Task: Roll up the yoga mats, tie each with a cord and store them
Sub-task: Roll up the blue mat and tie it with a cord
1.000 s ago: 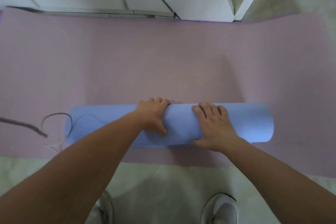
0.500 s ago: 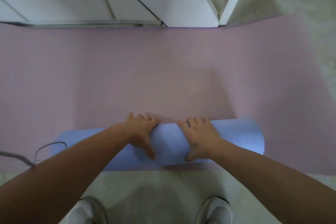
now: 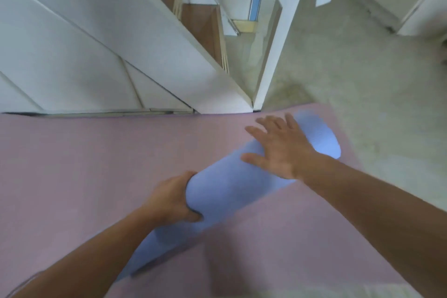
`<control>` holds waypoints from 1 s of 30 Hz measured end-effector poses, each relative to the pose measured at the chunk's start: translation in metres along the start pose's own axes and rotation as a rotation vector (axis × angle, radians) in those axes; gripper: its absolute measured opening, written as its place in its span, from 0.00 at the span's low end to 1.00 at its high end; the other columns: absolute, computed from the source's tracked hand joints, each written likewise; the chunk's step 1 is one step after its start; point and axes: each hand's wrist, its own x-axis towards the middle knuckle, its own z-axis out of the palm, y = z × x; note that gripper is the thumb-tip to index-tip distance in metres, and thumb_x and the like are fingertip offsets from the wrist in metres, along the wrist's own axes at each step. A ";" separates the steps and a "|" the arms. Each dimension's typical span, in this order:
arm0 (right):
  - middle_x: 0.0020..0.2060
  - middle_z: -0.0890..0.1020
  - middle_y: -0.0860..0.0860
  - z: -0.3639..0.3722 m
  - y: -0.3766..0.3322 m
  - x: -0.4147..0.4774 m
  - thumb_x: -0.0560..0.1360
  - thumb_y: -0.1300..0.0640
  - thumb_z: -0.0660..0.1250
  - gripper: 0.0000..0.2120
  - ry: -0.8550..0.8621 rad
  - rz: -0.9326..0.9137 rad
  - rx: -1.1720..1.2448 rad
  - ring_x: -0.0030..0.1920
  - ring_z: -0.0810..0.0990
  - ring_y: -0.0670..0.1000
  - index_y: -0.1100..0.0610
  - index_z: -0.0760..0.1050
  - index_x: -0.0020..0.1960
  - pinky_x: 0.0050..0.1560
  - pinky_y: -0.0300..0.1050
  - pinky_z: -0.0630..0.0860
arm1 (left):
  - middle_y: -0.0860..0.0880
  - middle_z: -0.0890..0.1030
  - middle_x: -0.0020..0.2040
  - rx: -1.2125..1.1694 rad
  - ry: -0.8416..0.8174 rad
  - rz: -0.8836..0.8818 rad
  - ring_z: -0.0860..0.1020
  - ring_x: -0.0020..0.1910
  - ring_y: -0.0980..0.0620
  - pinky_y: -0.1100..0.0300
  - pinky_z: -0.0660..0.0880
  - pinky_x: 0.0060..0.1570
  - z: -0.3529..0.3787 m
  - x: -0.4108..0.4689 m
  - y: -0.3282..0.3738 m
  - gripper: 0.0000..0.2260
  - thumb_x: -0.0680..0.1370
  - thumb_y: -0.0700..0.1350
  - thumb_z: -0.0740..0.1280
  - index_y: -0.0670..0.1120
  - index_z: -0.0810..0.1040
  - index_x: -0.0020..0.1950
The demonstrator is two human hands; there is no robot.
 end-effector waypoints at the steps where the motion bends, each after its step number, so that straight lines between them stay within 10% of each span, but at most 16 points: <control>1: 0.79 0.52 0.55 -0.026 0.015 0.000 0.73 0.26 0.45 0.41 0.071 0.132 -0.052 0.79 0.48 0.57 0.47 0.49 0.80 0.76 0.61 0.40 | 0.60 0.79 0.58 -0.034 0.055 0.006 0.79 0.58 0.51 0.57 0.73 0.52 -0.009 -0.005 0.005 0.44 0.55 0.64 0.75 0.61 0.66 0.70; 4: 0.79 0.49 0.56 -0.097 0.048 -0.011 0.72 0.24 0.49 0.45 0.275 0.570 0.020 0.79 0.46 0.60 0.49 0.45 0.79 0.72 0.70 0.46 | 0.62 0.78 0.59 -0.097 0.239 -0.015 0.78 0.60 0.51 0.57 0.73 0.53 -0.031 -0.022 0.026 0.42 0.58 0.62 0.74 0.60 0.65 0.71; 6: 0.77 0.59 0.56 -0.129 0.057 -0.017 0.70 0.24 0.58 0.49 0.267 0.701 0.500 0.75 0.59 0.60 0.51 0.49 0.79 0.69 0.65 0.60 | 0.64 0.77 0.56 -0.155 0.358 -0.038 0.79 0.59 0.51 0.58 0.72 0.51 -0.035 -0.028 0.040 0.39 0.59 0.61 0.74 0.60 0.67 0.69; 8: 0.69 0.73 0.53 -0.153 0.048 -0.024 0.72 0.31 0.64 0.42 0.260 0.568 0.838 0.64 0.73 0.57 0.53 0.60 0.77 0.60 0.54 0.71 | 0.63 0.77 0.56 -0.275 0.420 -0.069 0.79 0.57 0.50 0.58 0.72 0.49 -0.034 -0.037 0.052 0.37 0.59 0.59 0.76 0.61 0.68 0.66; 11: 0.61 0.79 0.49 -0.168 0.006 -0.037 0.76 0.38 0.63 0.29 0.320 0.344 0.672 0.57 0.77 0.54 0.47 0.66 0.74 0.54 0.49 0.74 | 0.62 0.77 0.56 -0.462 0.395 -0.069 0.79 0.54 0.54 0.60 0.71 0.45 -0.025 -0.049 0.049 0.38 0.54 0.55 0.79 0.67 0.65 0.59; 14: 0.68 0.74 0.48 -0.175 -0.022 -0.047 0.78 0.37 0.58 0.30 0.350 0.283 0.552 0.64 0.74 0.54 0.45 0.60 0.77 0.60 0.52 0.73 | 0.65 0.77 0.57 -0.588 0.318 -0.010 0.77 0.55 0.66 0.68 0.72 0.47 -0.033 -0.061 0.033 0.42 0.52 0.56 0.80 0.67 0.65 0.62; 18: 0.75 0.65 0.46 -0.189 -0.065 -0.063 0.78 0.35 0.56 0.31 0.444 0.131 0.448 0.75 0.62 0.51 0.45 0.57 0.77 0.68 0.59 0.66 | 0.58 0.83 0.57 -1.039 0.292 0.134 0.78 0.62 0.56 0.68 0.75 0.53 -0.108 -0.085 0.074 0.28 0.71 0.69 0.68 0.52 0.76 0.64; 23: 0.77 0.62 0.49 -0.217 -0.143 -0.088 0.75 0.34 0.58 0.39 0.479 -0.017 0.384 0.77 0.57 0.52 0.51 0.53 0.79 0.73 0.65 0.55 | 0.46 0.85 0.56 -1.190 0.375 0.331 0.82 0.58 0.52 0.63 0.78 0.53 -0.225 -0.139 0.138 0.25 0.77 0.59 0.56 0.42 0.79 0.61; 30: 0.77 0.63 0.48 -0.255 -0.217 -0.104 0.76 0.30 0.48 0.40 0.373 -0.308 0.593 0.77 0.56 0.48 0.53 0.54 0.79 0.78 0.54 0.46 | 0.42 0.84 0.54 -1.110 0.588 0.014 0.83 0.55 0.44 0.52 0.79 0.55 -0.277 -0.210 0.078 0.10 0.80 0.42 0.66 0.43 0.80 0.60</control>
